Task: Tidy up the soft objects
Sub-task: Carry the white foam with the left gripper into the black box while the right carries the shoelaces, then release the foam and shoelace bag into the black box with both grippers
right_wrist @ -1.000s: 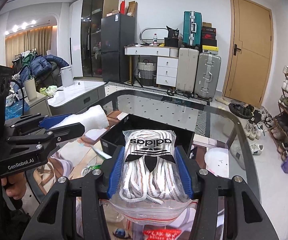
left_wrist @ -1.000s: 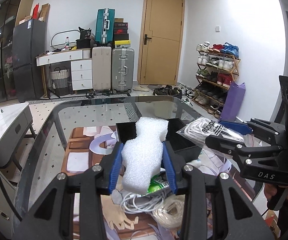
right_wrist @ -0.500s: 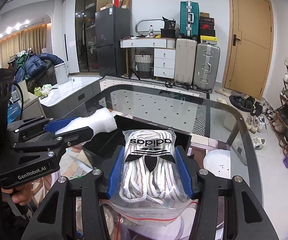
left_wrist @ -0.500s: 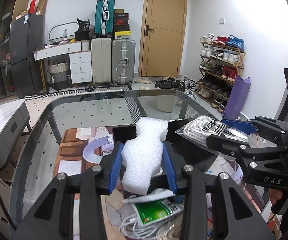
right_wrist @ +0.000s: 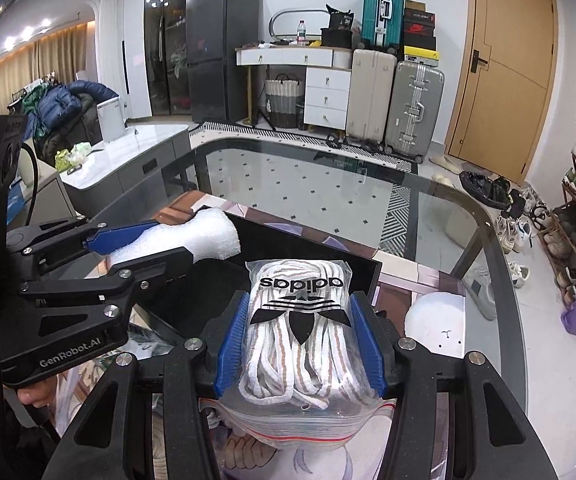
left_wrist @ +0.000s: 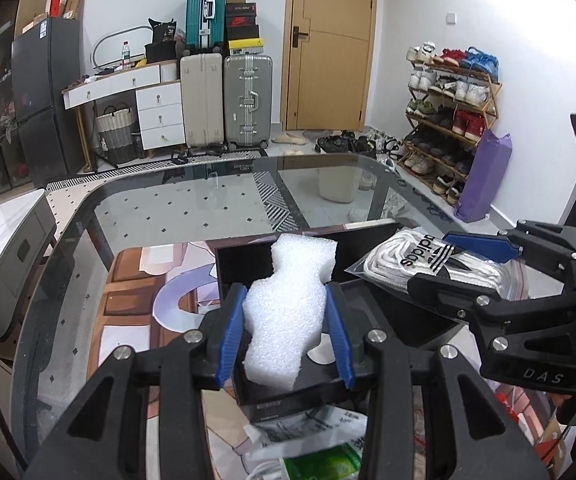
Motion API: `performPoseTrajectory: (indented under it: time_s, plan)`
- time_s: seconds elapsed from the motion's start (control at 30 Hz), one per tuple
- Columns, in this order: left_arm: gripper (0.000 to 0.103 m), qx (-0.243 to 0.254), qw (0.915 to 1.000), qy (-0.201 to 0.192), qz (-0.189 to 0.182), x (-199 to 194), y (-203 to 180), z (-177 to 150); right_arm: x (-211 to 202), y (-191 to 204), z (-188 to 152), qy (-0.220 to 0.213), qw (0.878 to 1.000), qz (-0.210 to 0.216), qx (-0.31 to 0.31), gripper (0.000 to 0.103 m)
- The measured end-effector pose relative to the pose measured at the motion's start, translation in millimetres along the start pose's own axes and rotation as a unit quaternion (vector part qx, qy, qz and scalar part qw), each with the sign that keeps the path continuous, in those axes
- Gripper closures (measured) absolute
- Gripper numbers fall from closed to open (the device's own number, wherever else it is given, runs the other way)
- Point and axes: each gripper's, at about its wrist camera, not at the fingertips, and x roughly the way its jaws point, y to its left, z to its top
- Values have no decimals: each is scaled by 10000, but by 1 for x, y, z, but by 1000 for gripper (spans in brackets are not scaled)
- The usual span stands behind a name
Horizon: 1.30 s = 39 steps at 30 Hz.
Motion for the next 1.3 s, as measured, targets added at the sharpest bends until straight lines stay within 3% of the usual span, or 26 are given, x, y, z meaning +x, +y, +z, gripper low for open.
performPoseTrajectory:
  time_s: [0.33,0.57,0.7,0.8,0.83,0.87,0.9,0.93,1.0,1.1,1.3]
  plan:
    - [64,128,9995,276,128,22,-7,-2,20,2,0,152,9995,-19,-293,51]
    - [64,76,9995,319,20,28,-5,-4,36,0,2,284,9992,-10,-289,51]
    - [61,-13,9993,341,-150,26,-2,-5,33,-6,1,88,9996,44,-255,42]
    - [47,-65,9995,225,-213,18,-2,-6,20,-5,-1,-152,9995,-109,-268,24]
    - [36,-96,9996,160,-217,14,-1,-6,15,-6,-1,-222,9993,-169,-240,14]
    - [22,-129,9994,122,-281,9,0,-7,7,-7,-3,-309,9992,-169,-167,10]
    - [16,-152,9994,50,-321,3,-1,-7,0,-10,-5,-369,9992,-142,-92,3]
    - [1,-150,9997,-1,-216,-2,0,-7,-7,-13,-8,-449,9989,-112,-2,1]
    - [0,-91,9997,-227,9,-16,-2,-10,-24,-17,-17,-618,9978,-122,186,0]
    - [0,-170,9991,-340,-200,-32,-2,-16,-43,-21,-33,-693,9966,-115,423,0]
    - [0,-328,9981,-442,-260,-56,-3,-33,-70,-9,-63,-747,9964,-68,399,0]
